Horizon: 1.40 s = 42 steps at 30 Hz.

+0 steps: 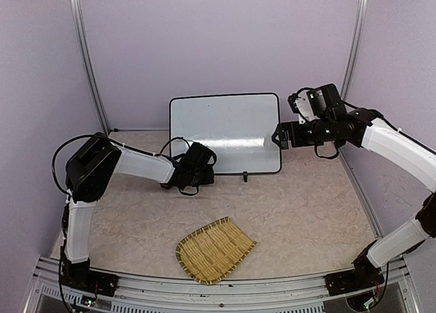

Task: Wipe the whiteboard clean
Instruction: Move the whiteboard to the center of the board, then reset both arms

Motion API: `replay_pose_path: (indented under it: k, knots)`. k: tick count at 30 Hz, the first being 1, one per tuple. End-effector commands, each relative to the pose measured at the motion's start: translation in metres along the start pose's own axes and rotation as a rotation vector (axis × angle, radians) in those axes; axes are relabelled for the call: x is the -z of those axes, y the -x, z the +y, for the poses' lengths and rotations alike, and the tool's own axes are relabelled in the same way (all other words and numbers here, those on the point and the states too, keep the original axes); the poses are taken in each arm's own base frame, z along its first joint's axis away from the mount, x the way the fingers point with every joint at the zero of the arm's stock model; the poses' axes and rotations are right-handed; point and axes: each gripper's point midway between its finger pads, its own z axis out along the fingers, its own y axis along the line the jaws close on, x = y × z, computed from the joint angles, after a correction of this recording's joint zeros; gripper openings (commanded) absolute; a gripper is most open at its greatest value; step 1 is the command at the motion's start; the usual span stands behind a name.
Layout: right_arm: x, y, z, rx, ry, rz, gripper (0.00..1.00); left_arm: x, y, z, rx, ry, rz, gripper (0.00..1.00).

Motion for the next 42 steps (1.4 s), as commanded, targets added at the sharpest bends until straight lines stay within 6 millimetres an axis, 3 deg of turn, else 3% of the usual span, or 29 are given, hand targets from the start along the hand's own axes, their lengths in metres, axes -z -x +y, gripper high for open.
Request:
replay_pose_path:
  k: [1,13,17,20,29,36,42]
  knots:
    - [0.009,0.009,0.001,-0.01,-0.001,-0.057,1.0,-0.011,-0.045,0.023,0.008,0.107,0.116,0.1]
    - [0.01,0.006,0.0,-0.005,-0.005,-0.049,1.0,-0.003,-0.034,0.006,0.027,0.081,0.095,0.39]
    - [0.011,0.004,0.0,-0.003,-0.006,-0.045,1.0,0.006,-0.033,0.002,0.032,0.073,0.088,0.41]
    - [0.012,-0.001,-0.002,-0.003,-0.014,-0.034,1.0,0.019,-0.031,-0.001,0.044,0.05,0.079,0.48]
    - [0.014,-0.026,-0.011,0.002,-0.03,-0.022,1.0,0.096,0.005,-0.014,0.034,-0.046,-0.023,0.98]
    - [0.027,-0.044,-0.033,0.047,-0.11,-0.09,1.0,0.169,0.041,0.009,-0.044,-0.013,-0.177,0.99]
    - [0.055,-0.057,-0.04,0.089,-0.101,-0.175,1.0,0.219,0.058,0.063,-0.088,0.122,-0.277,0.99]
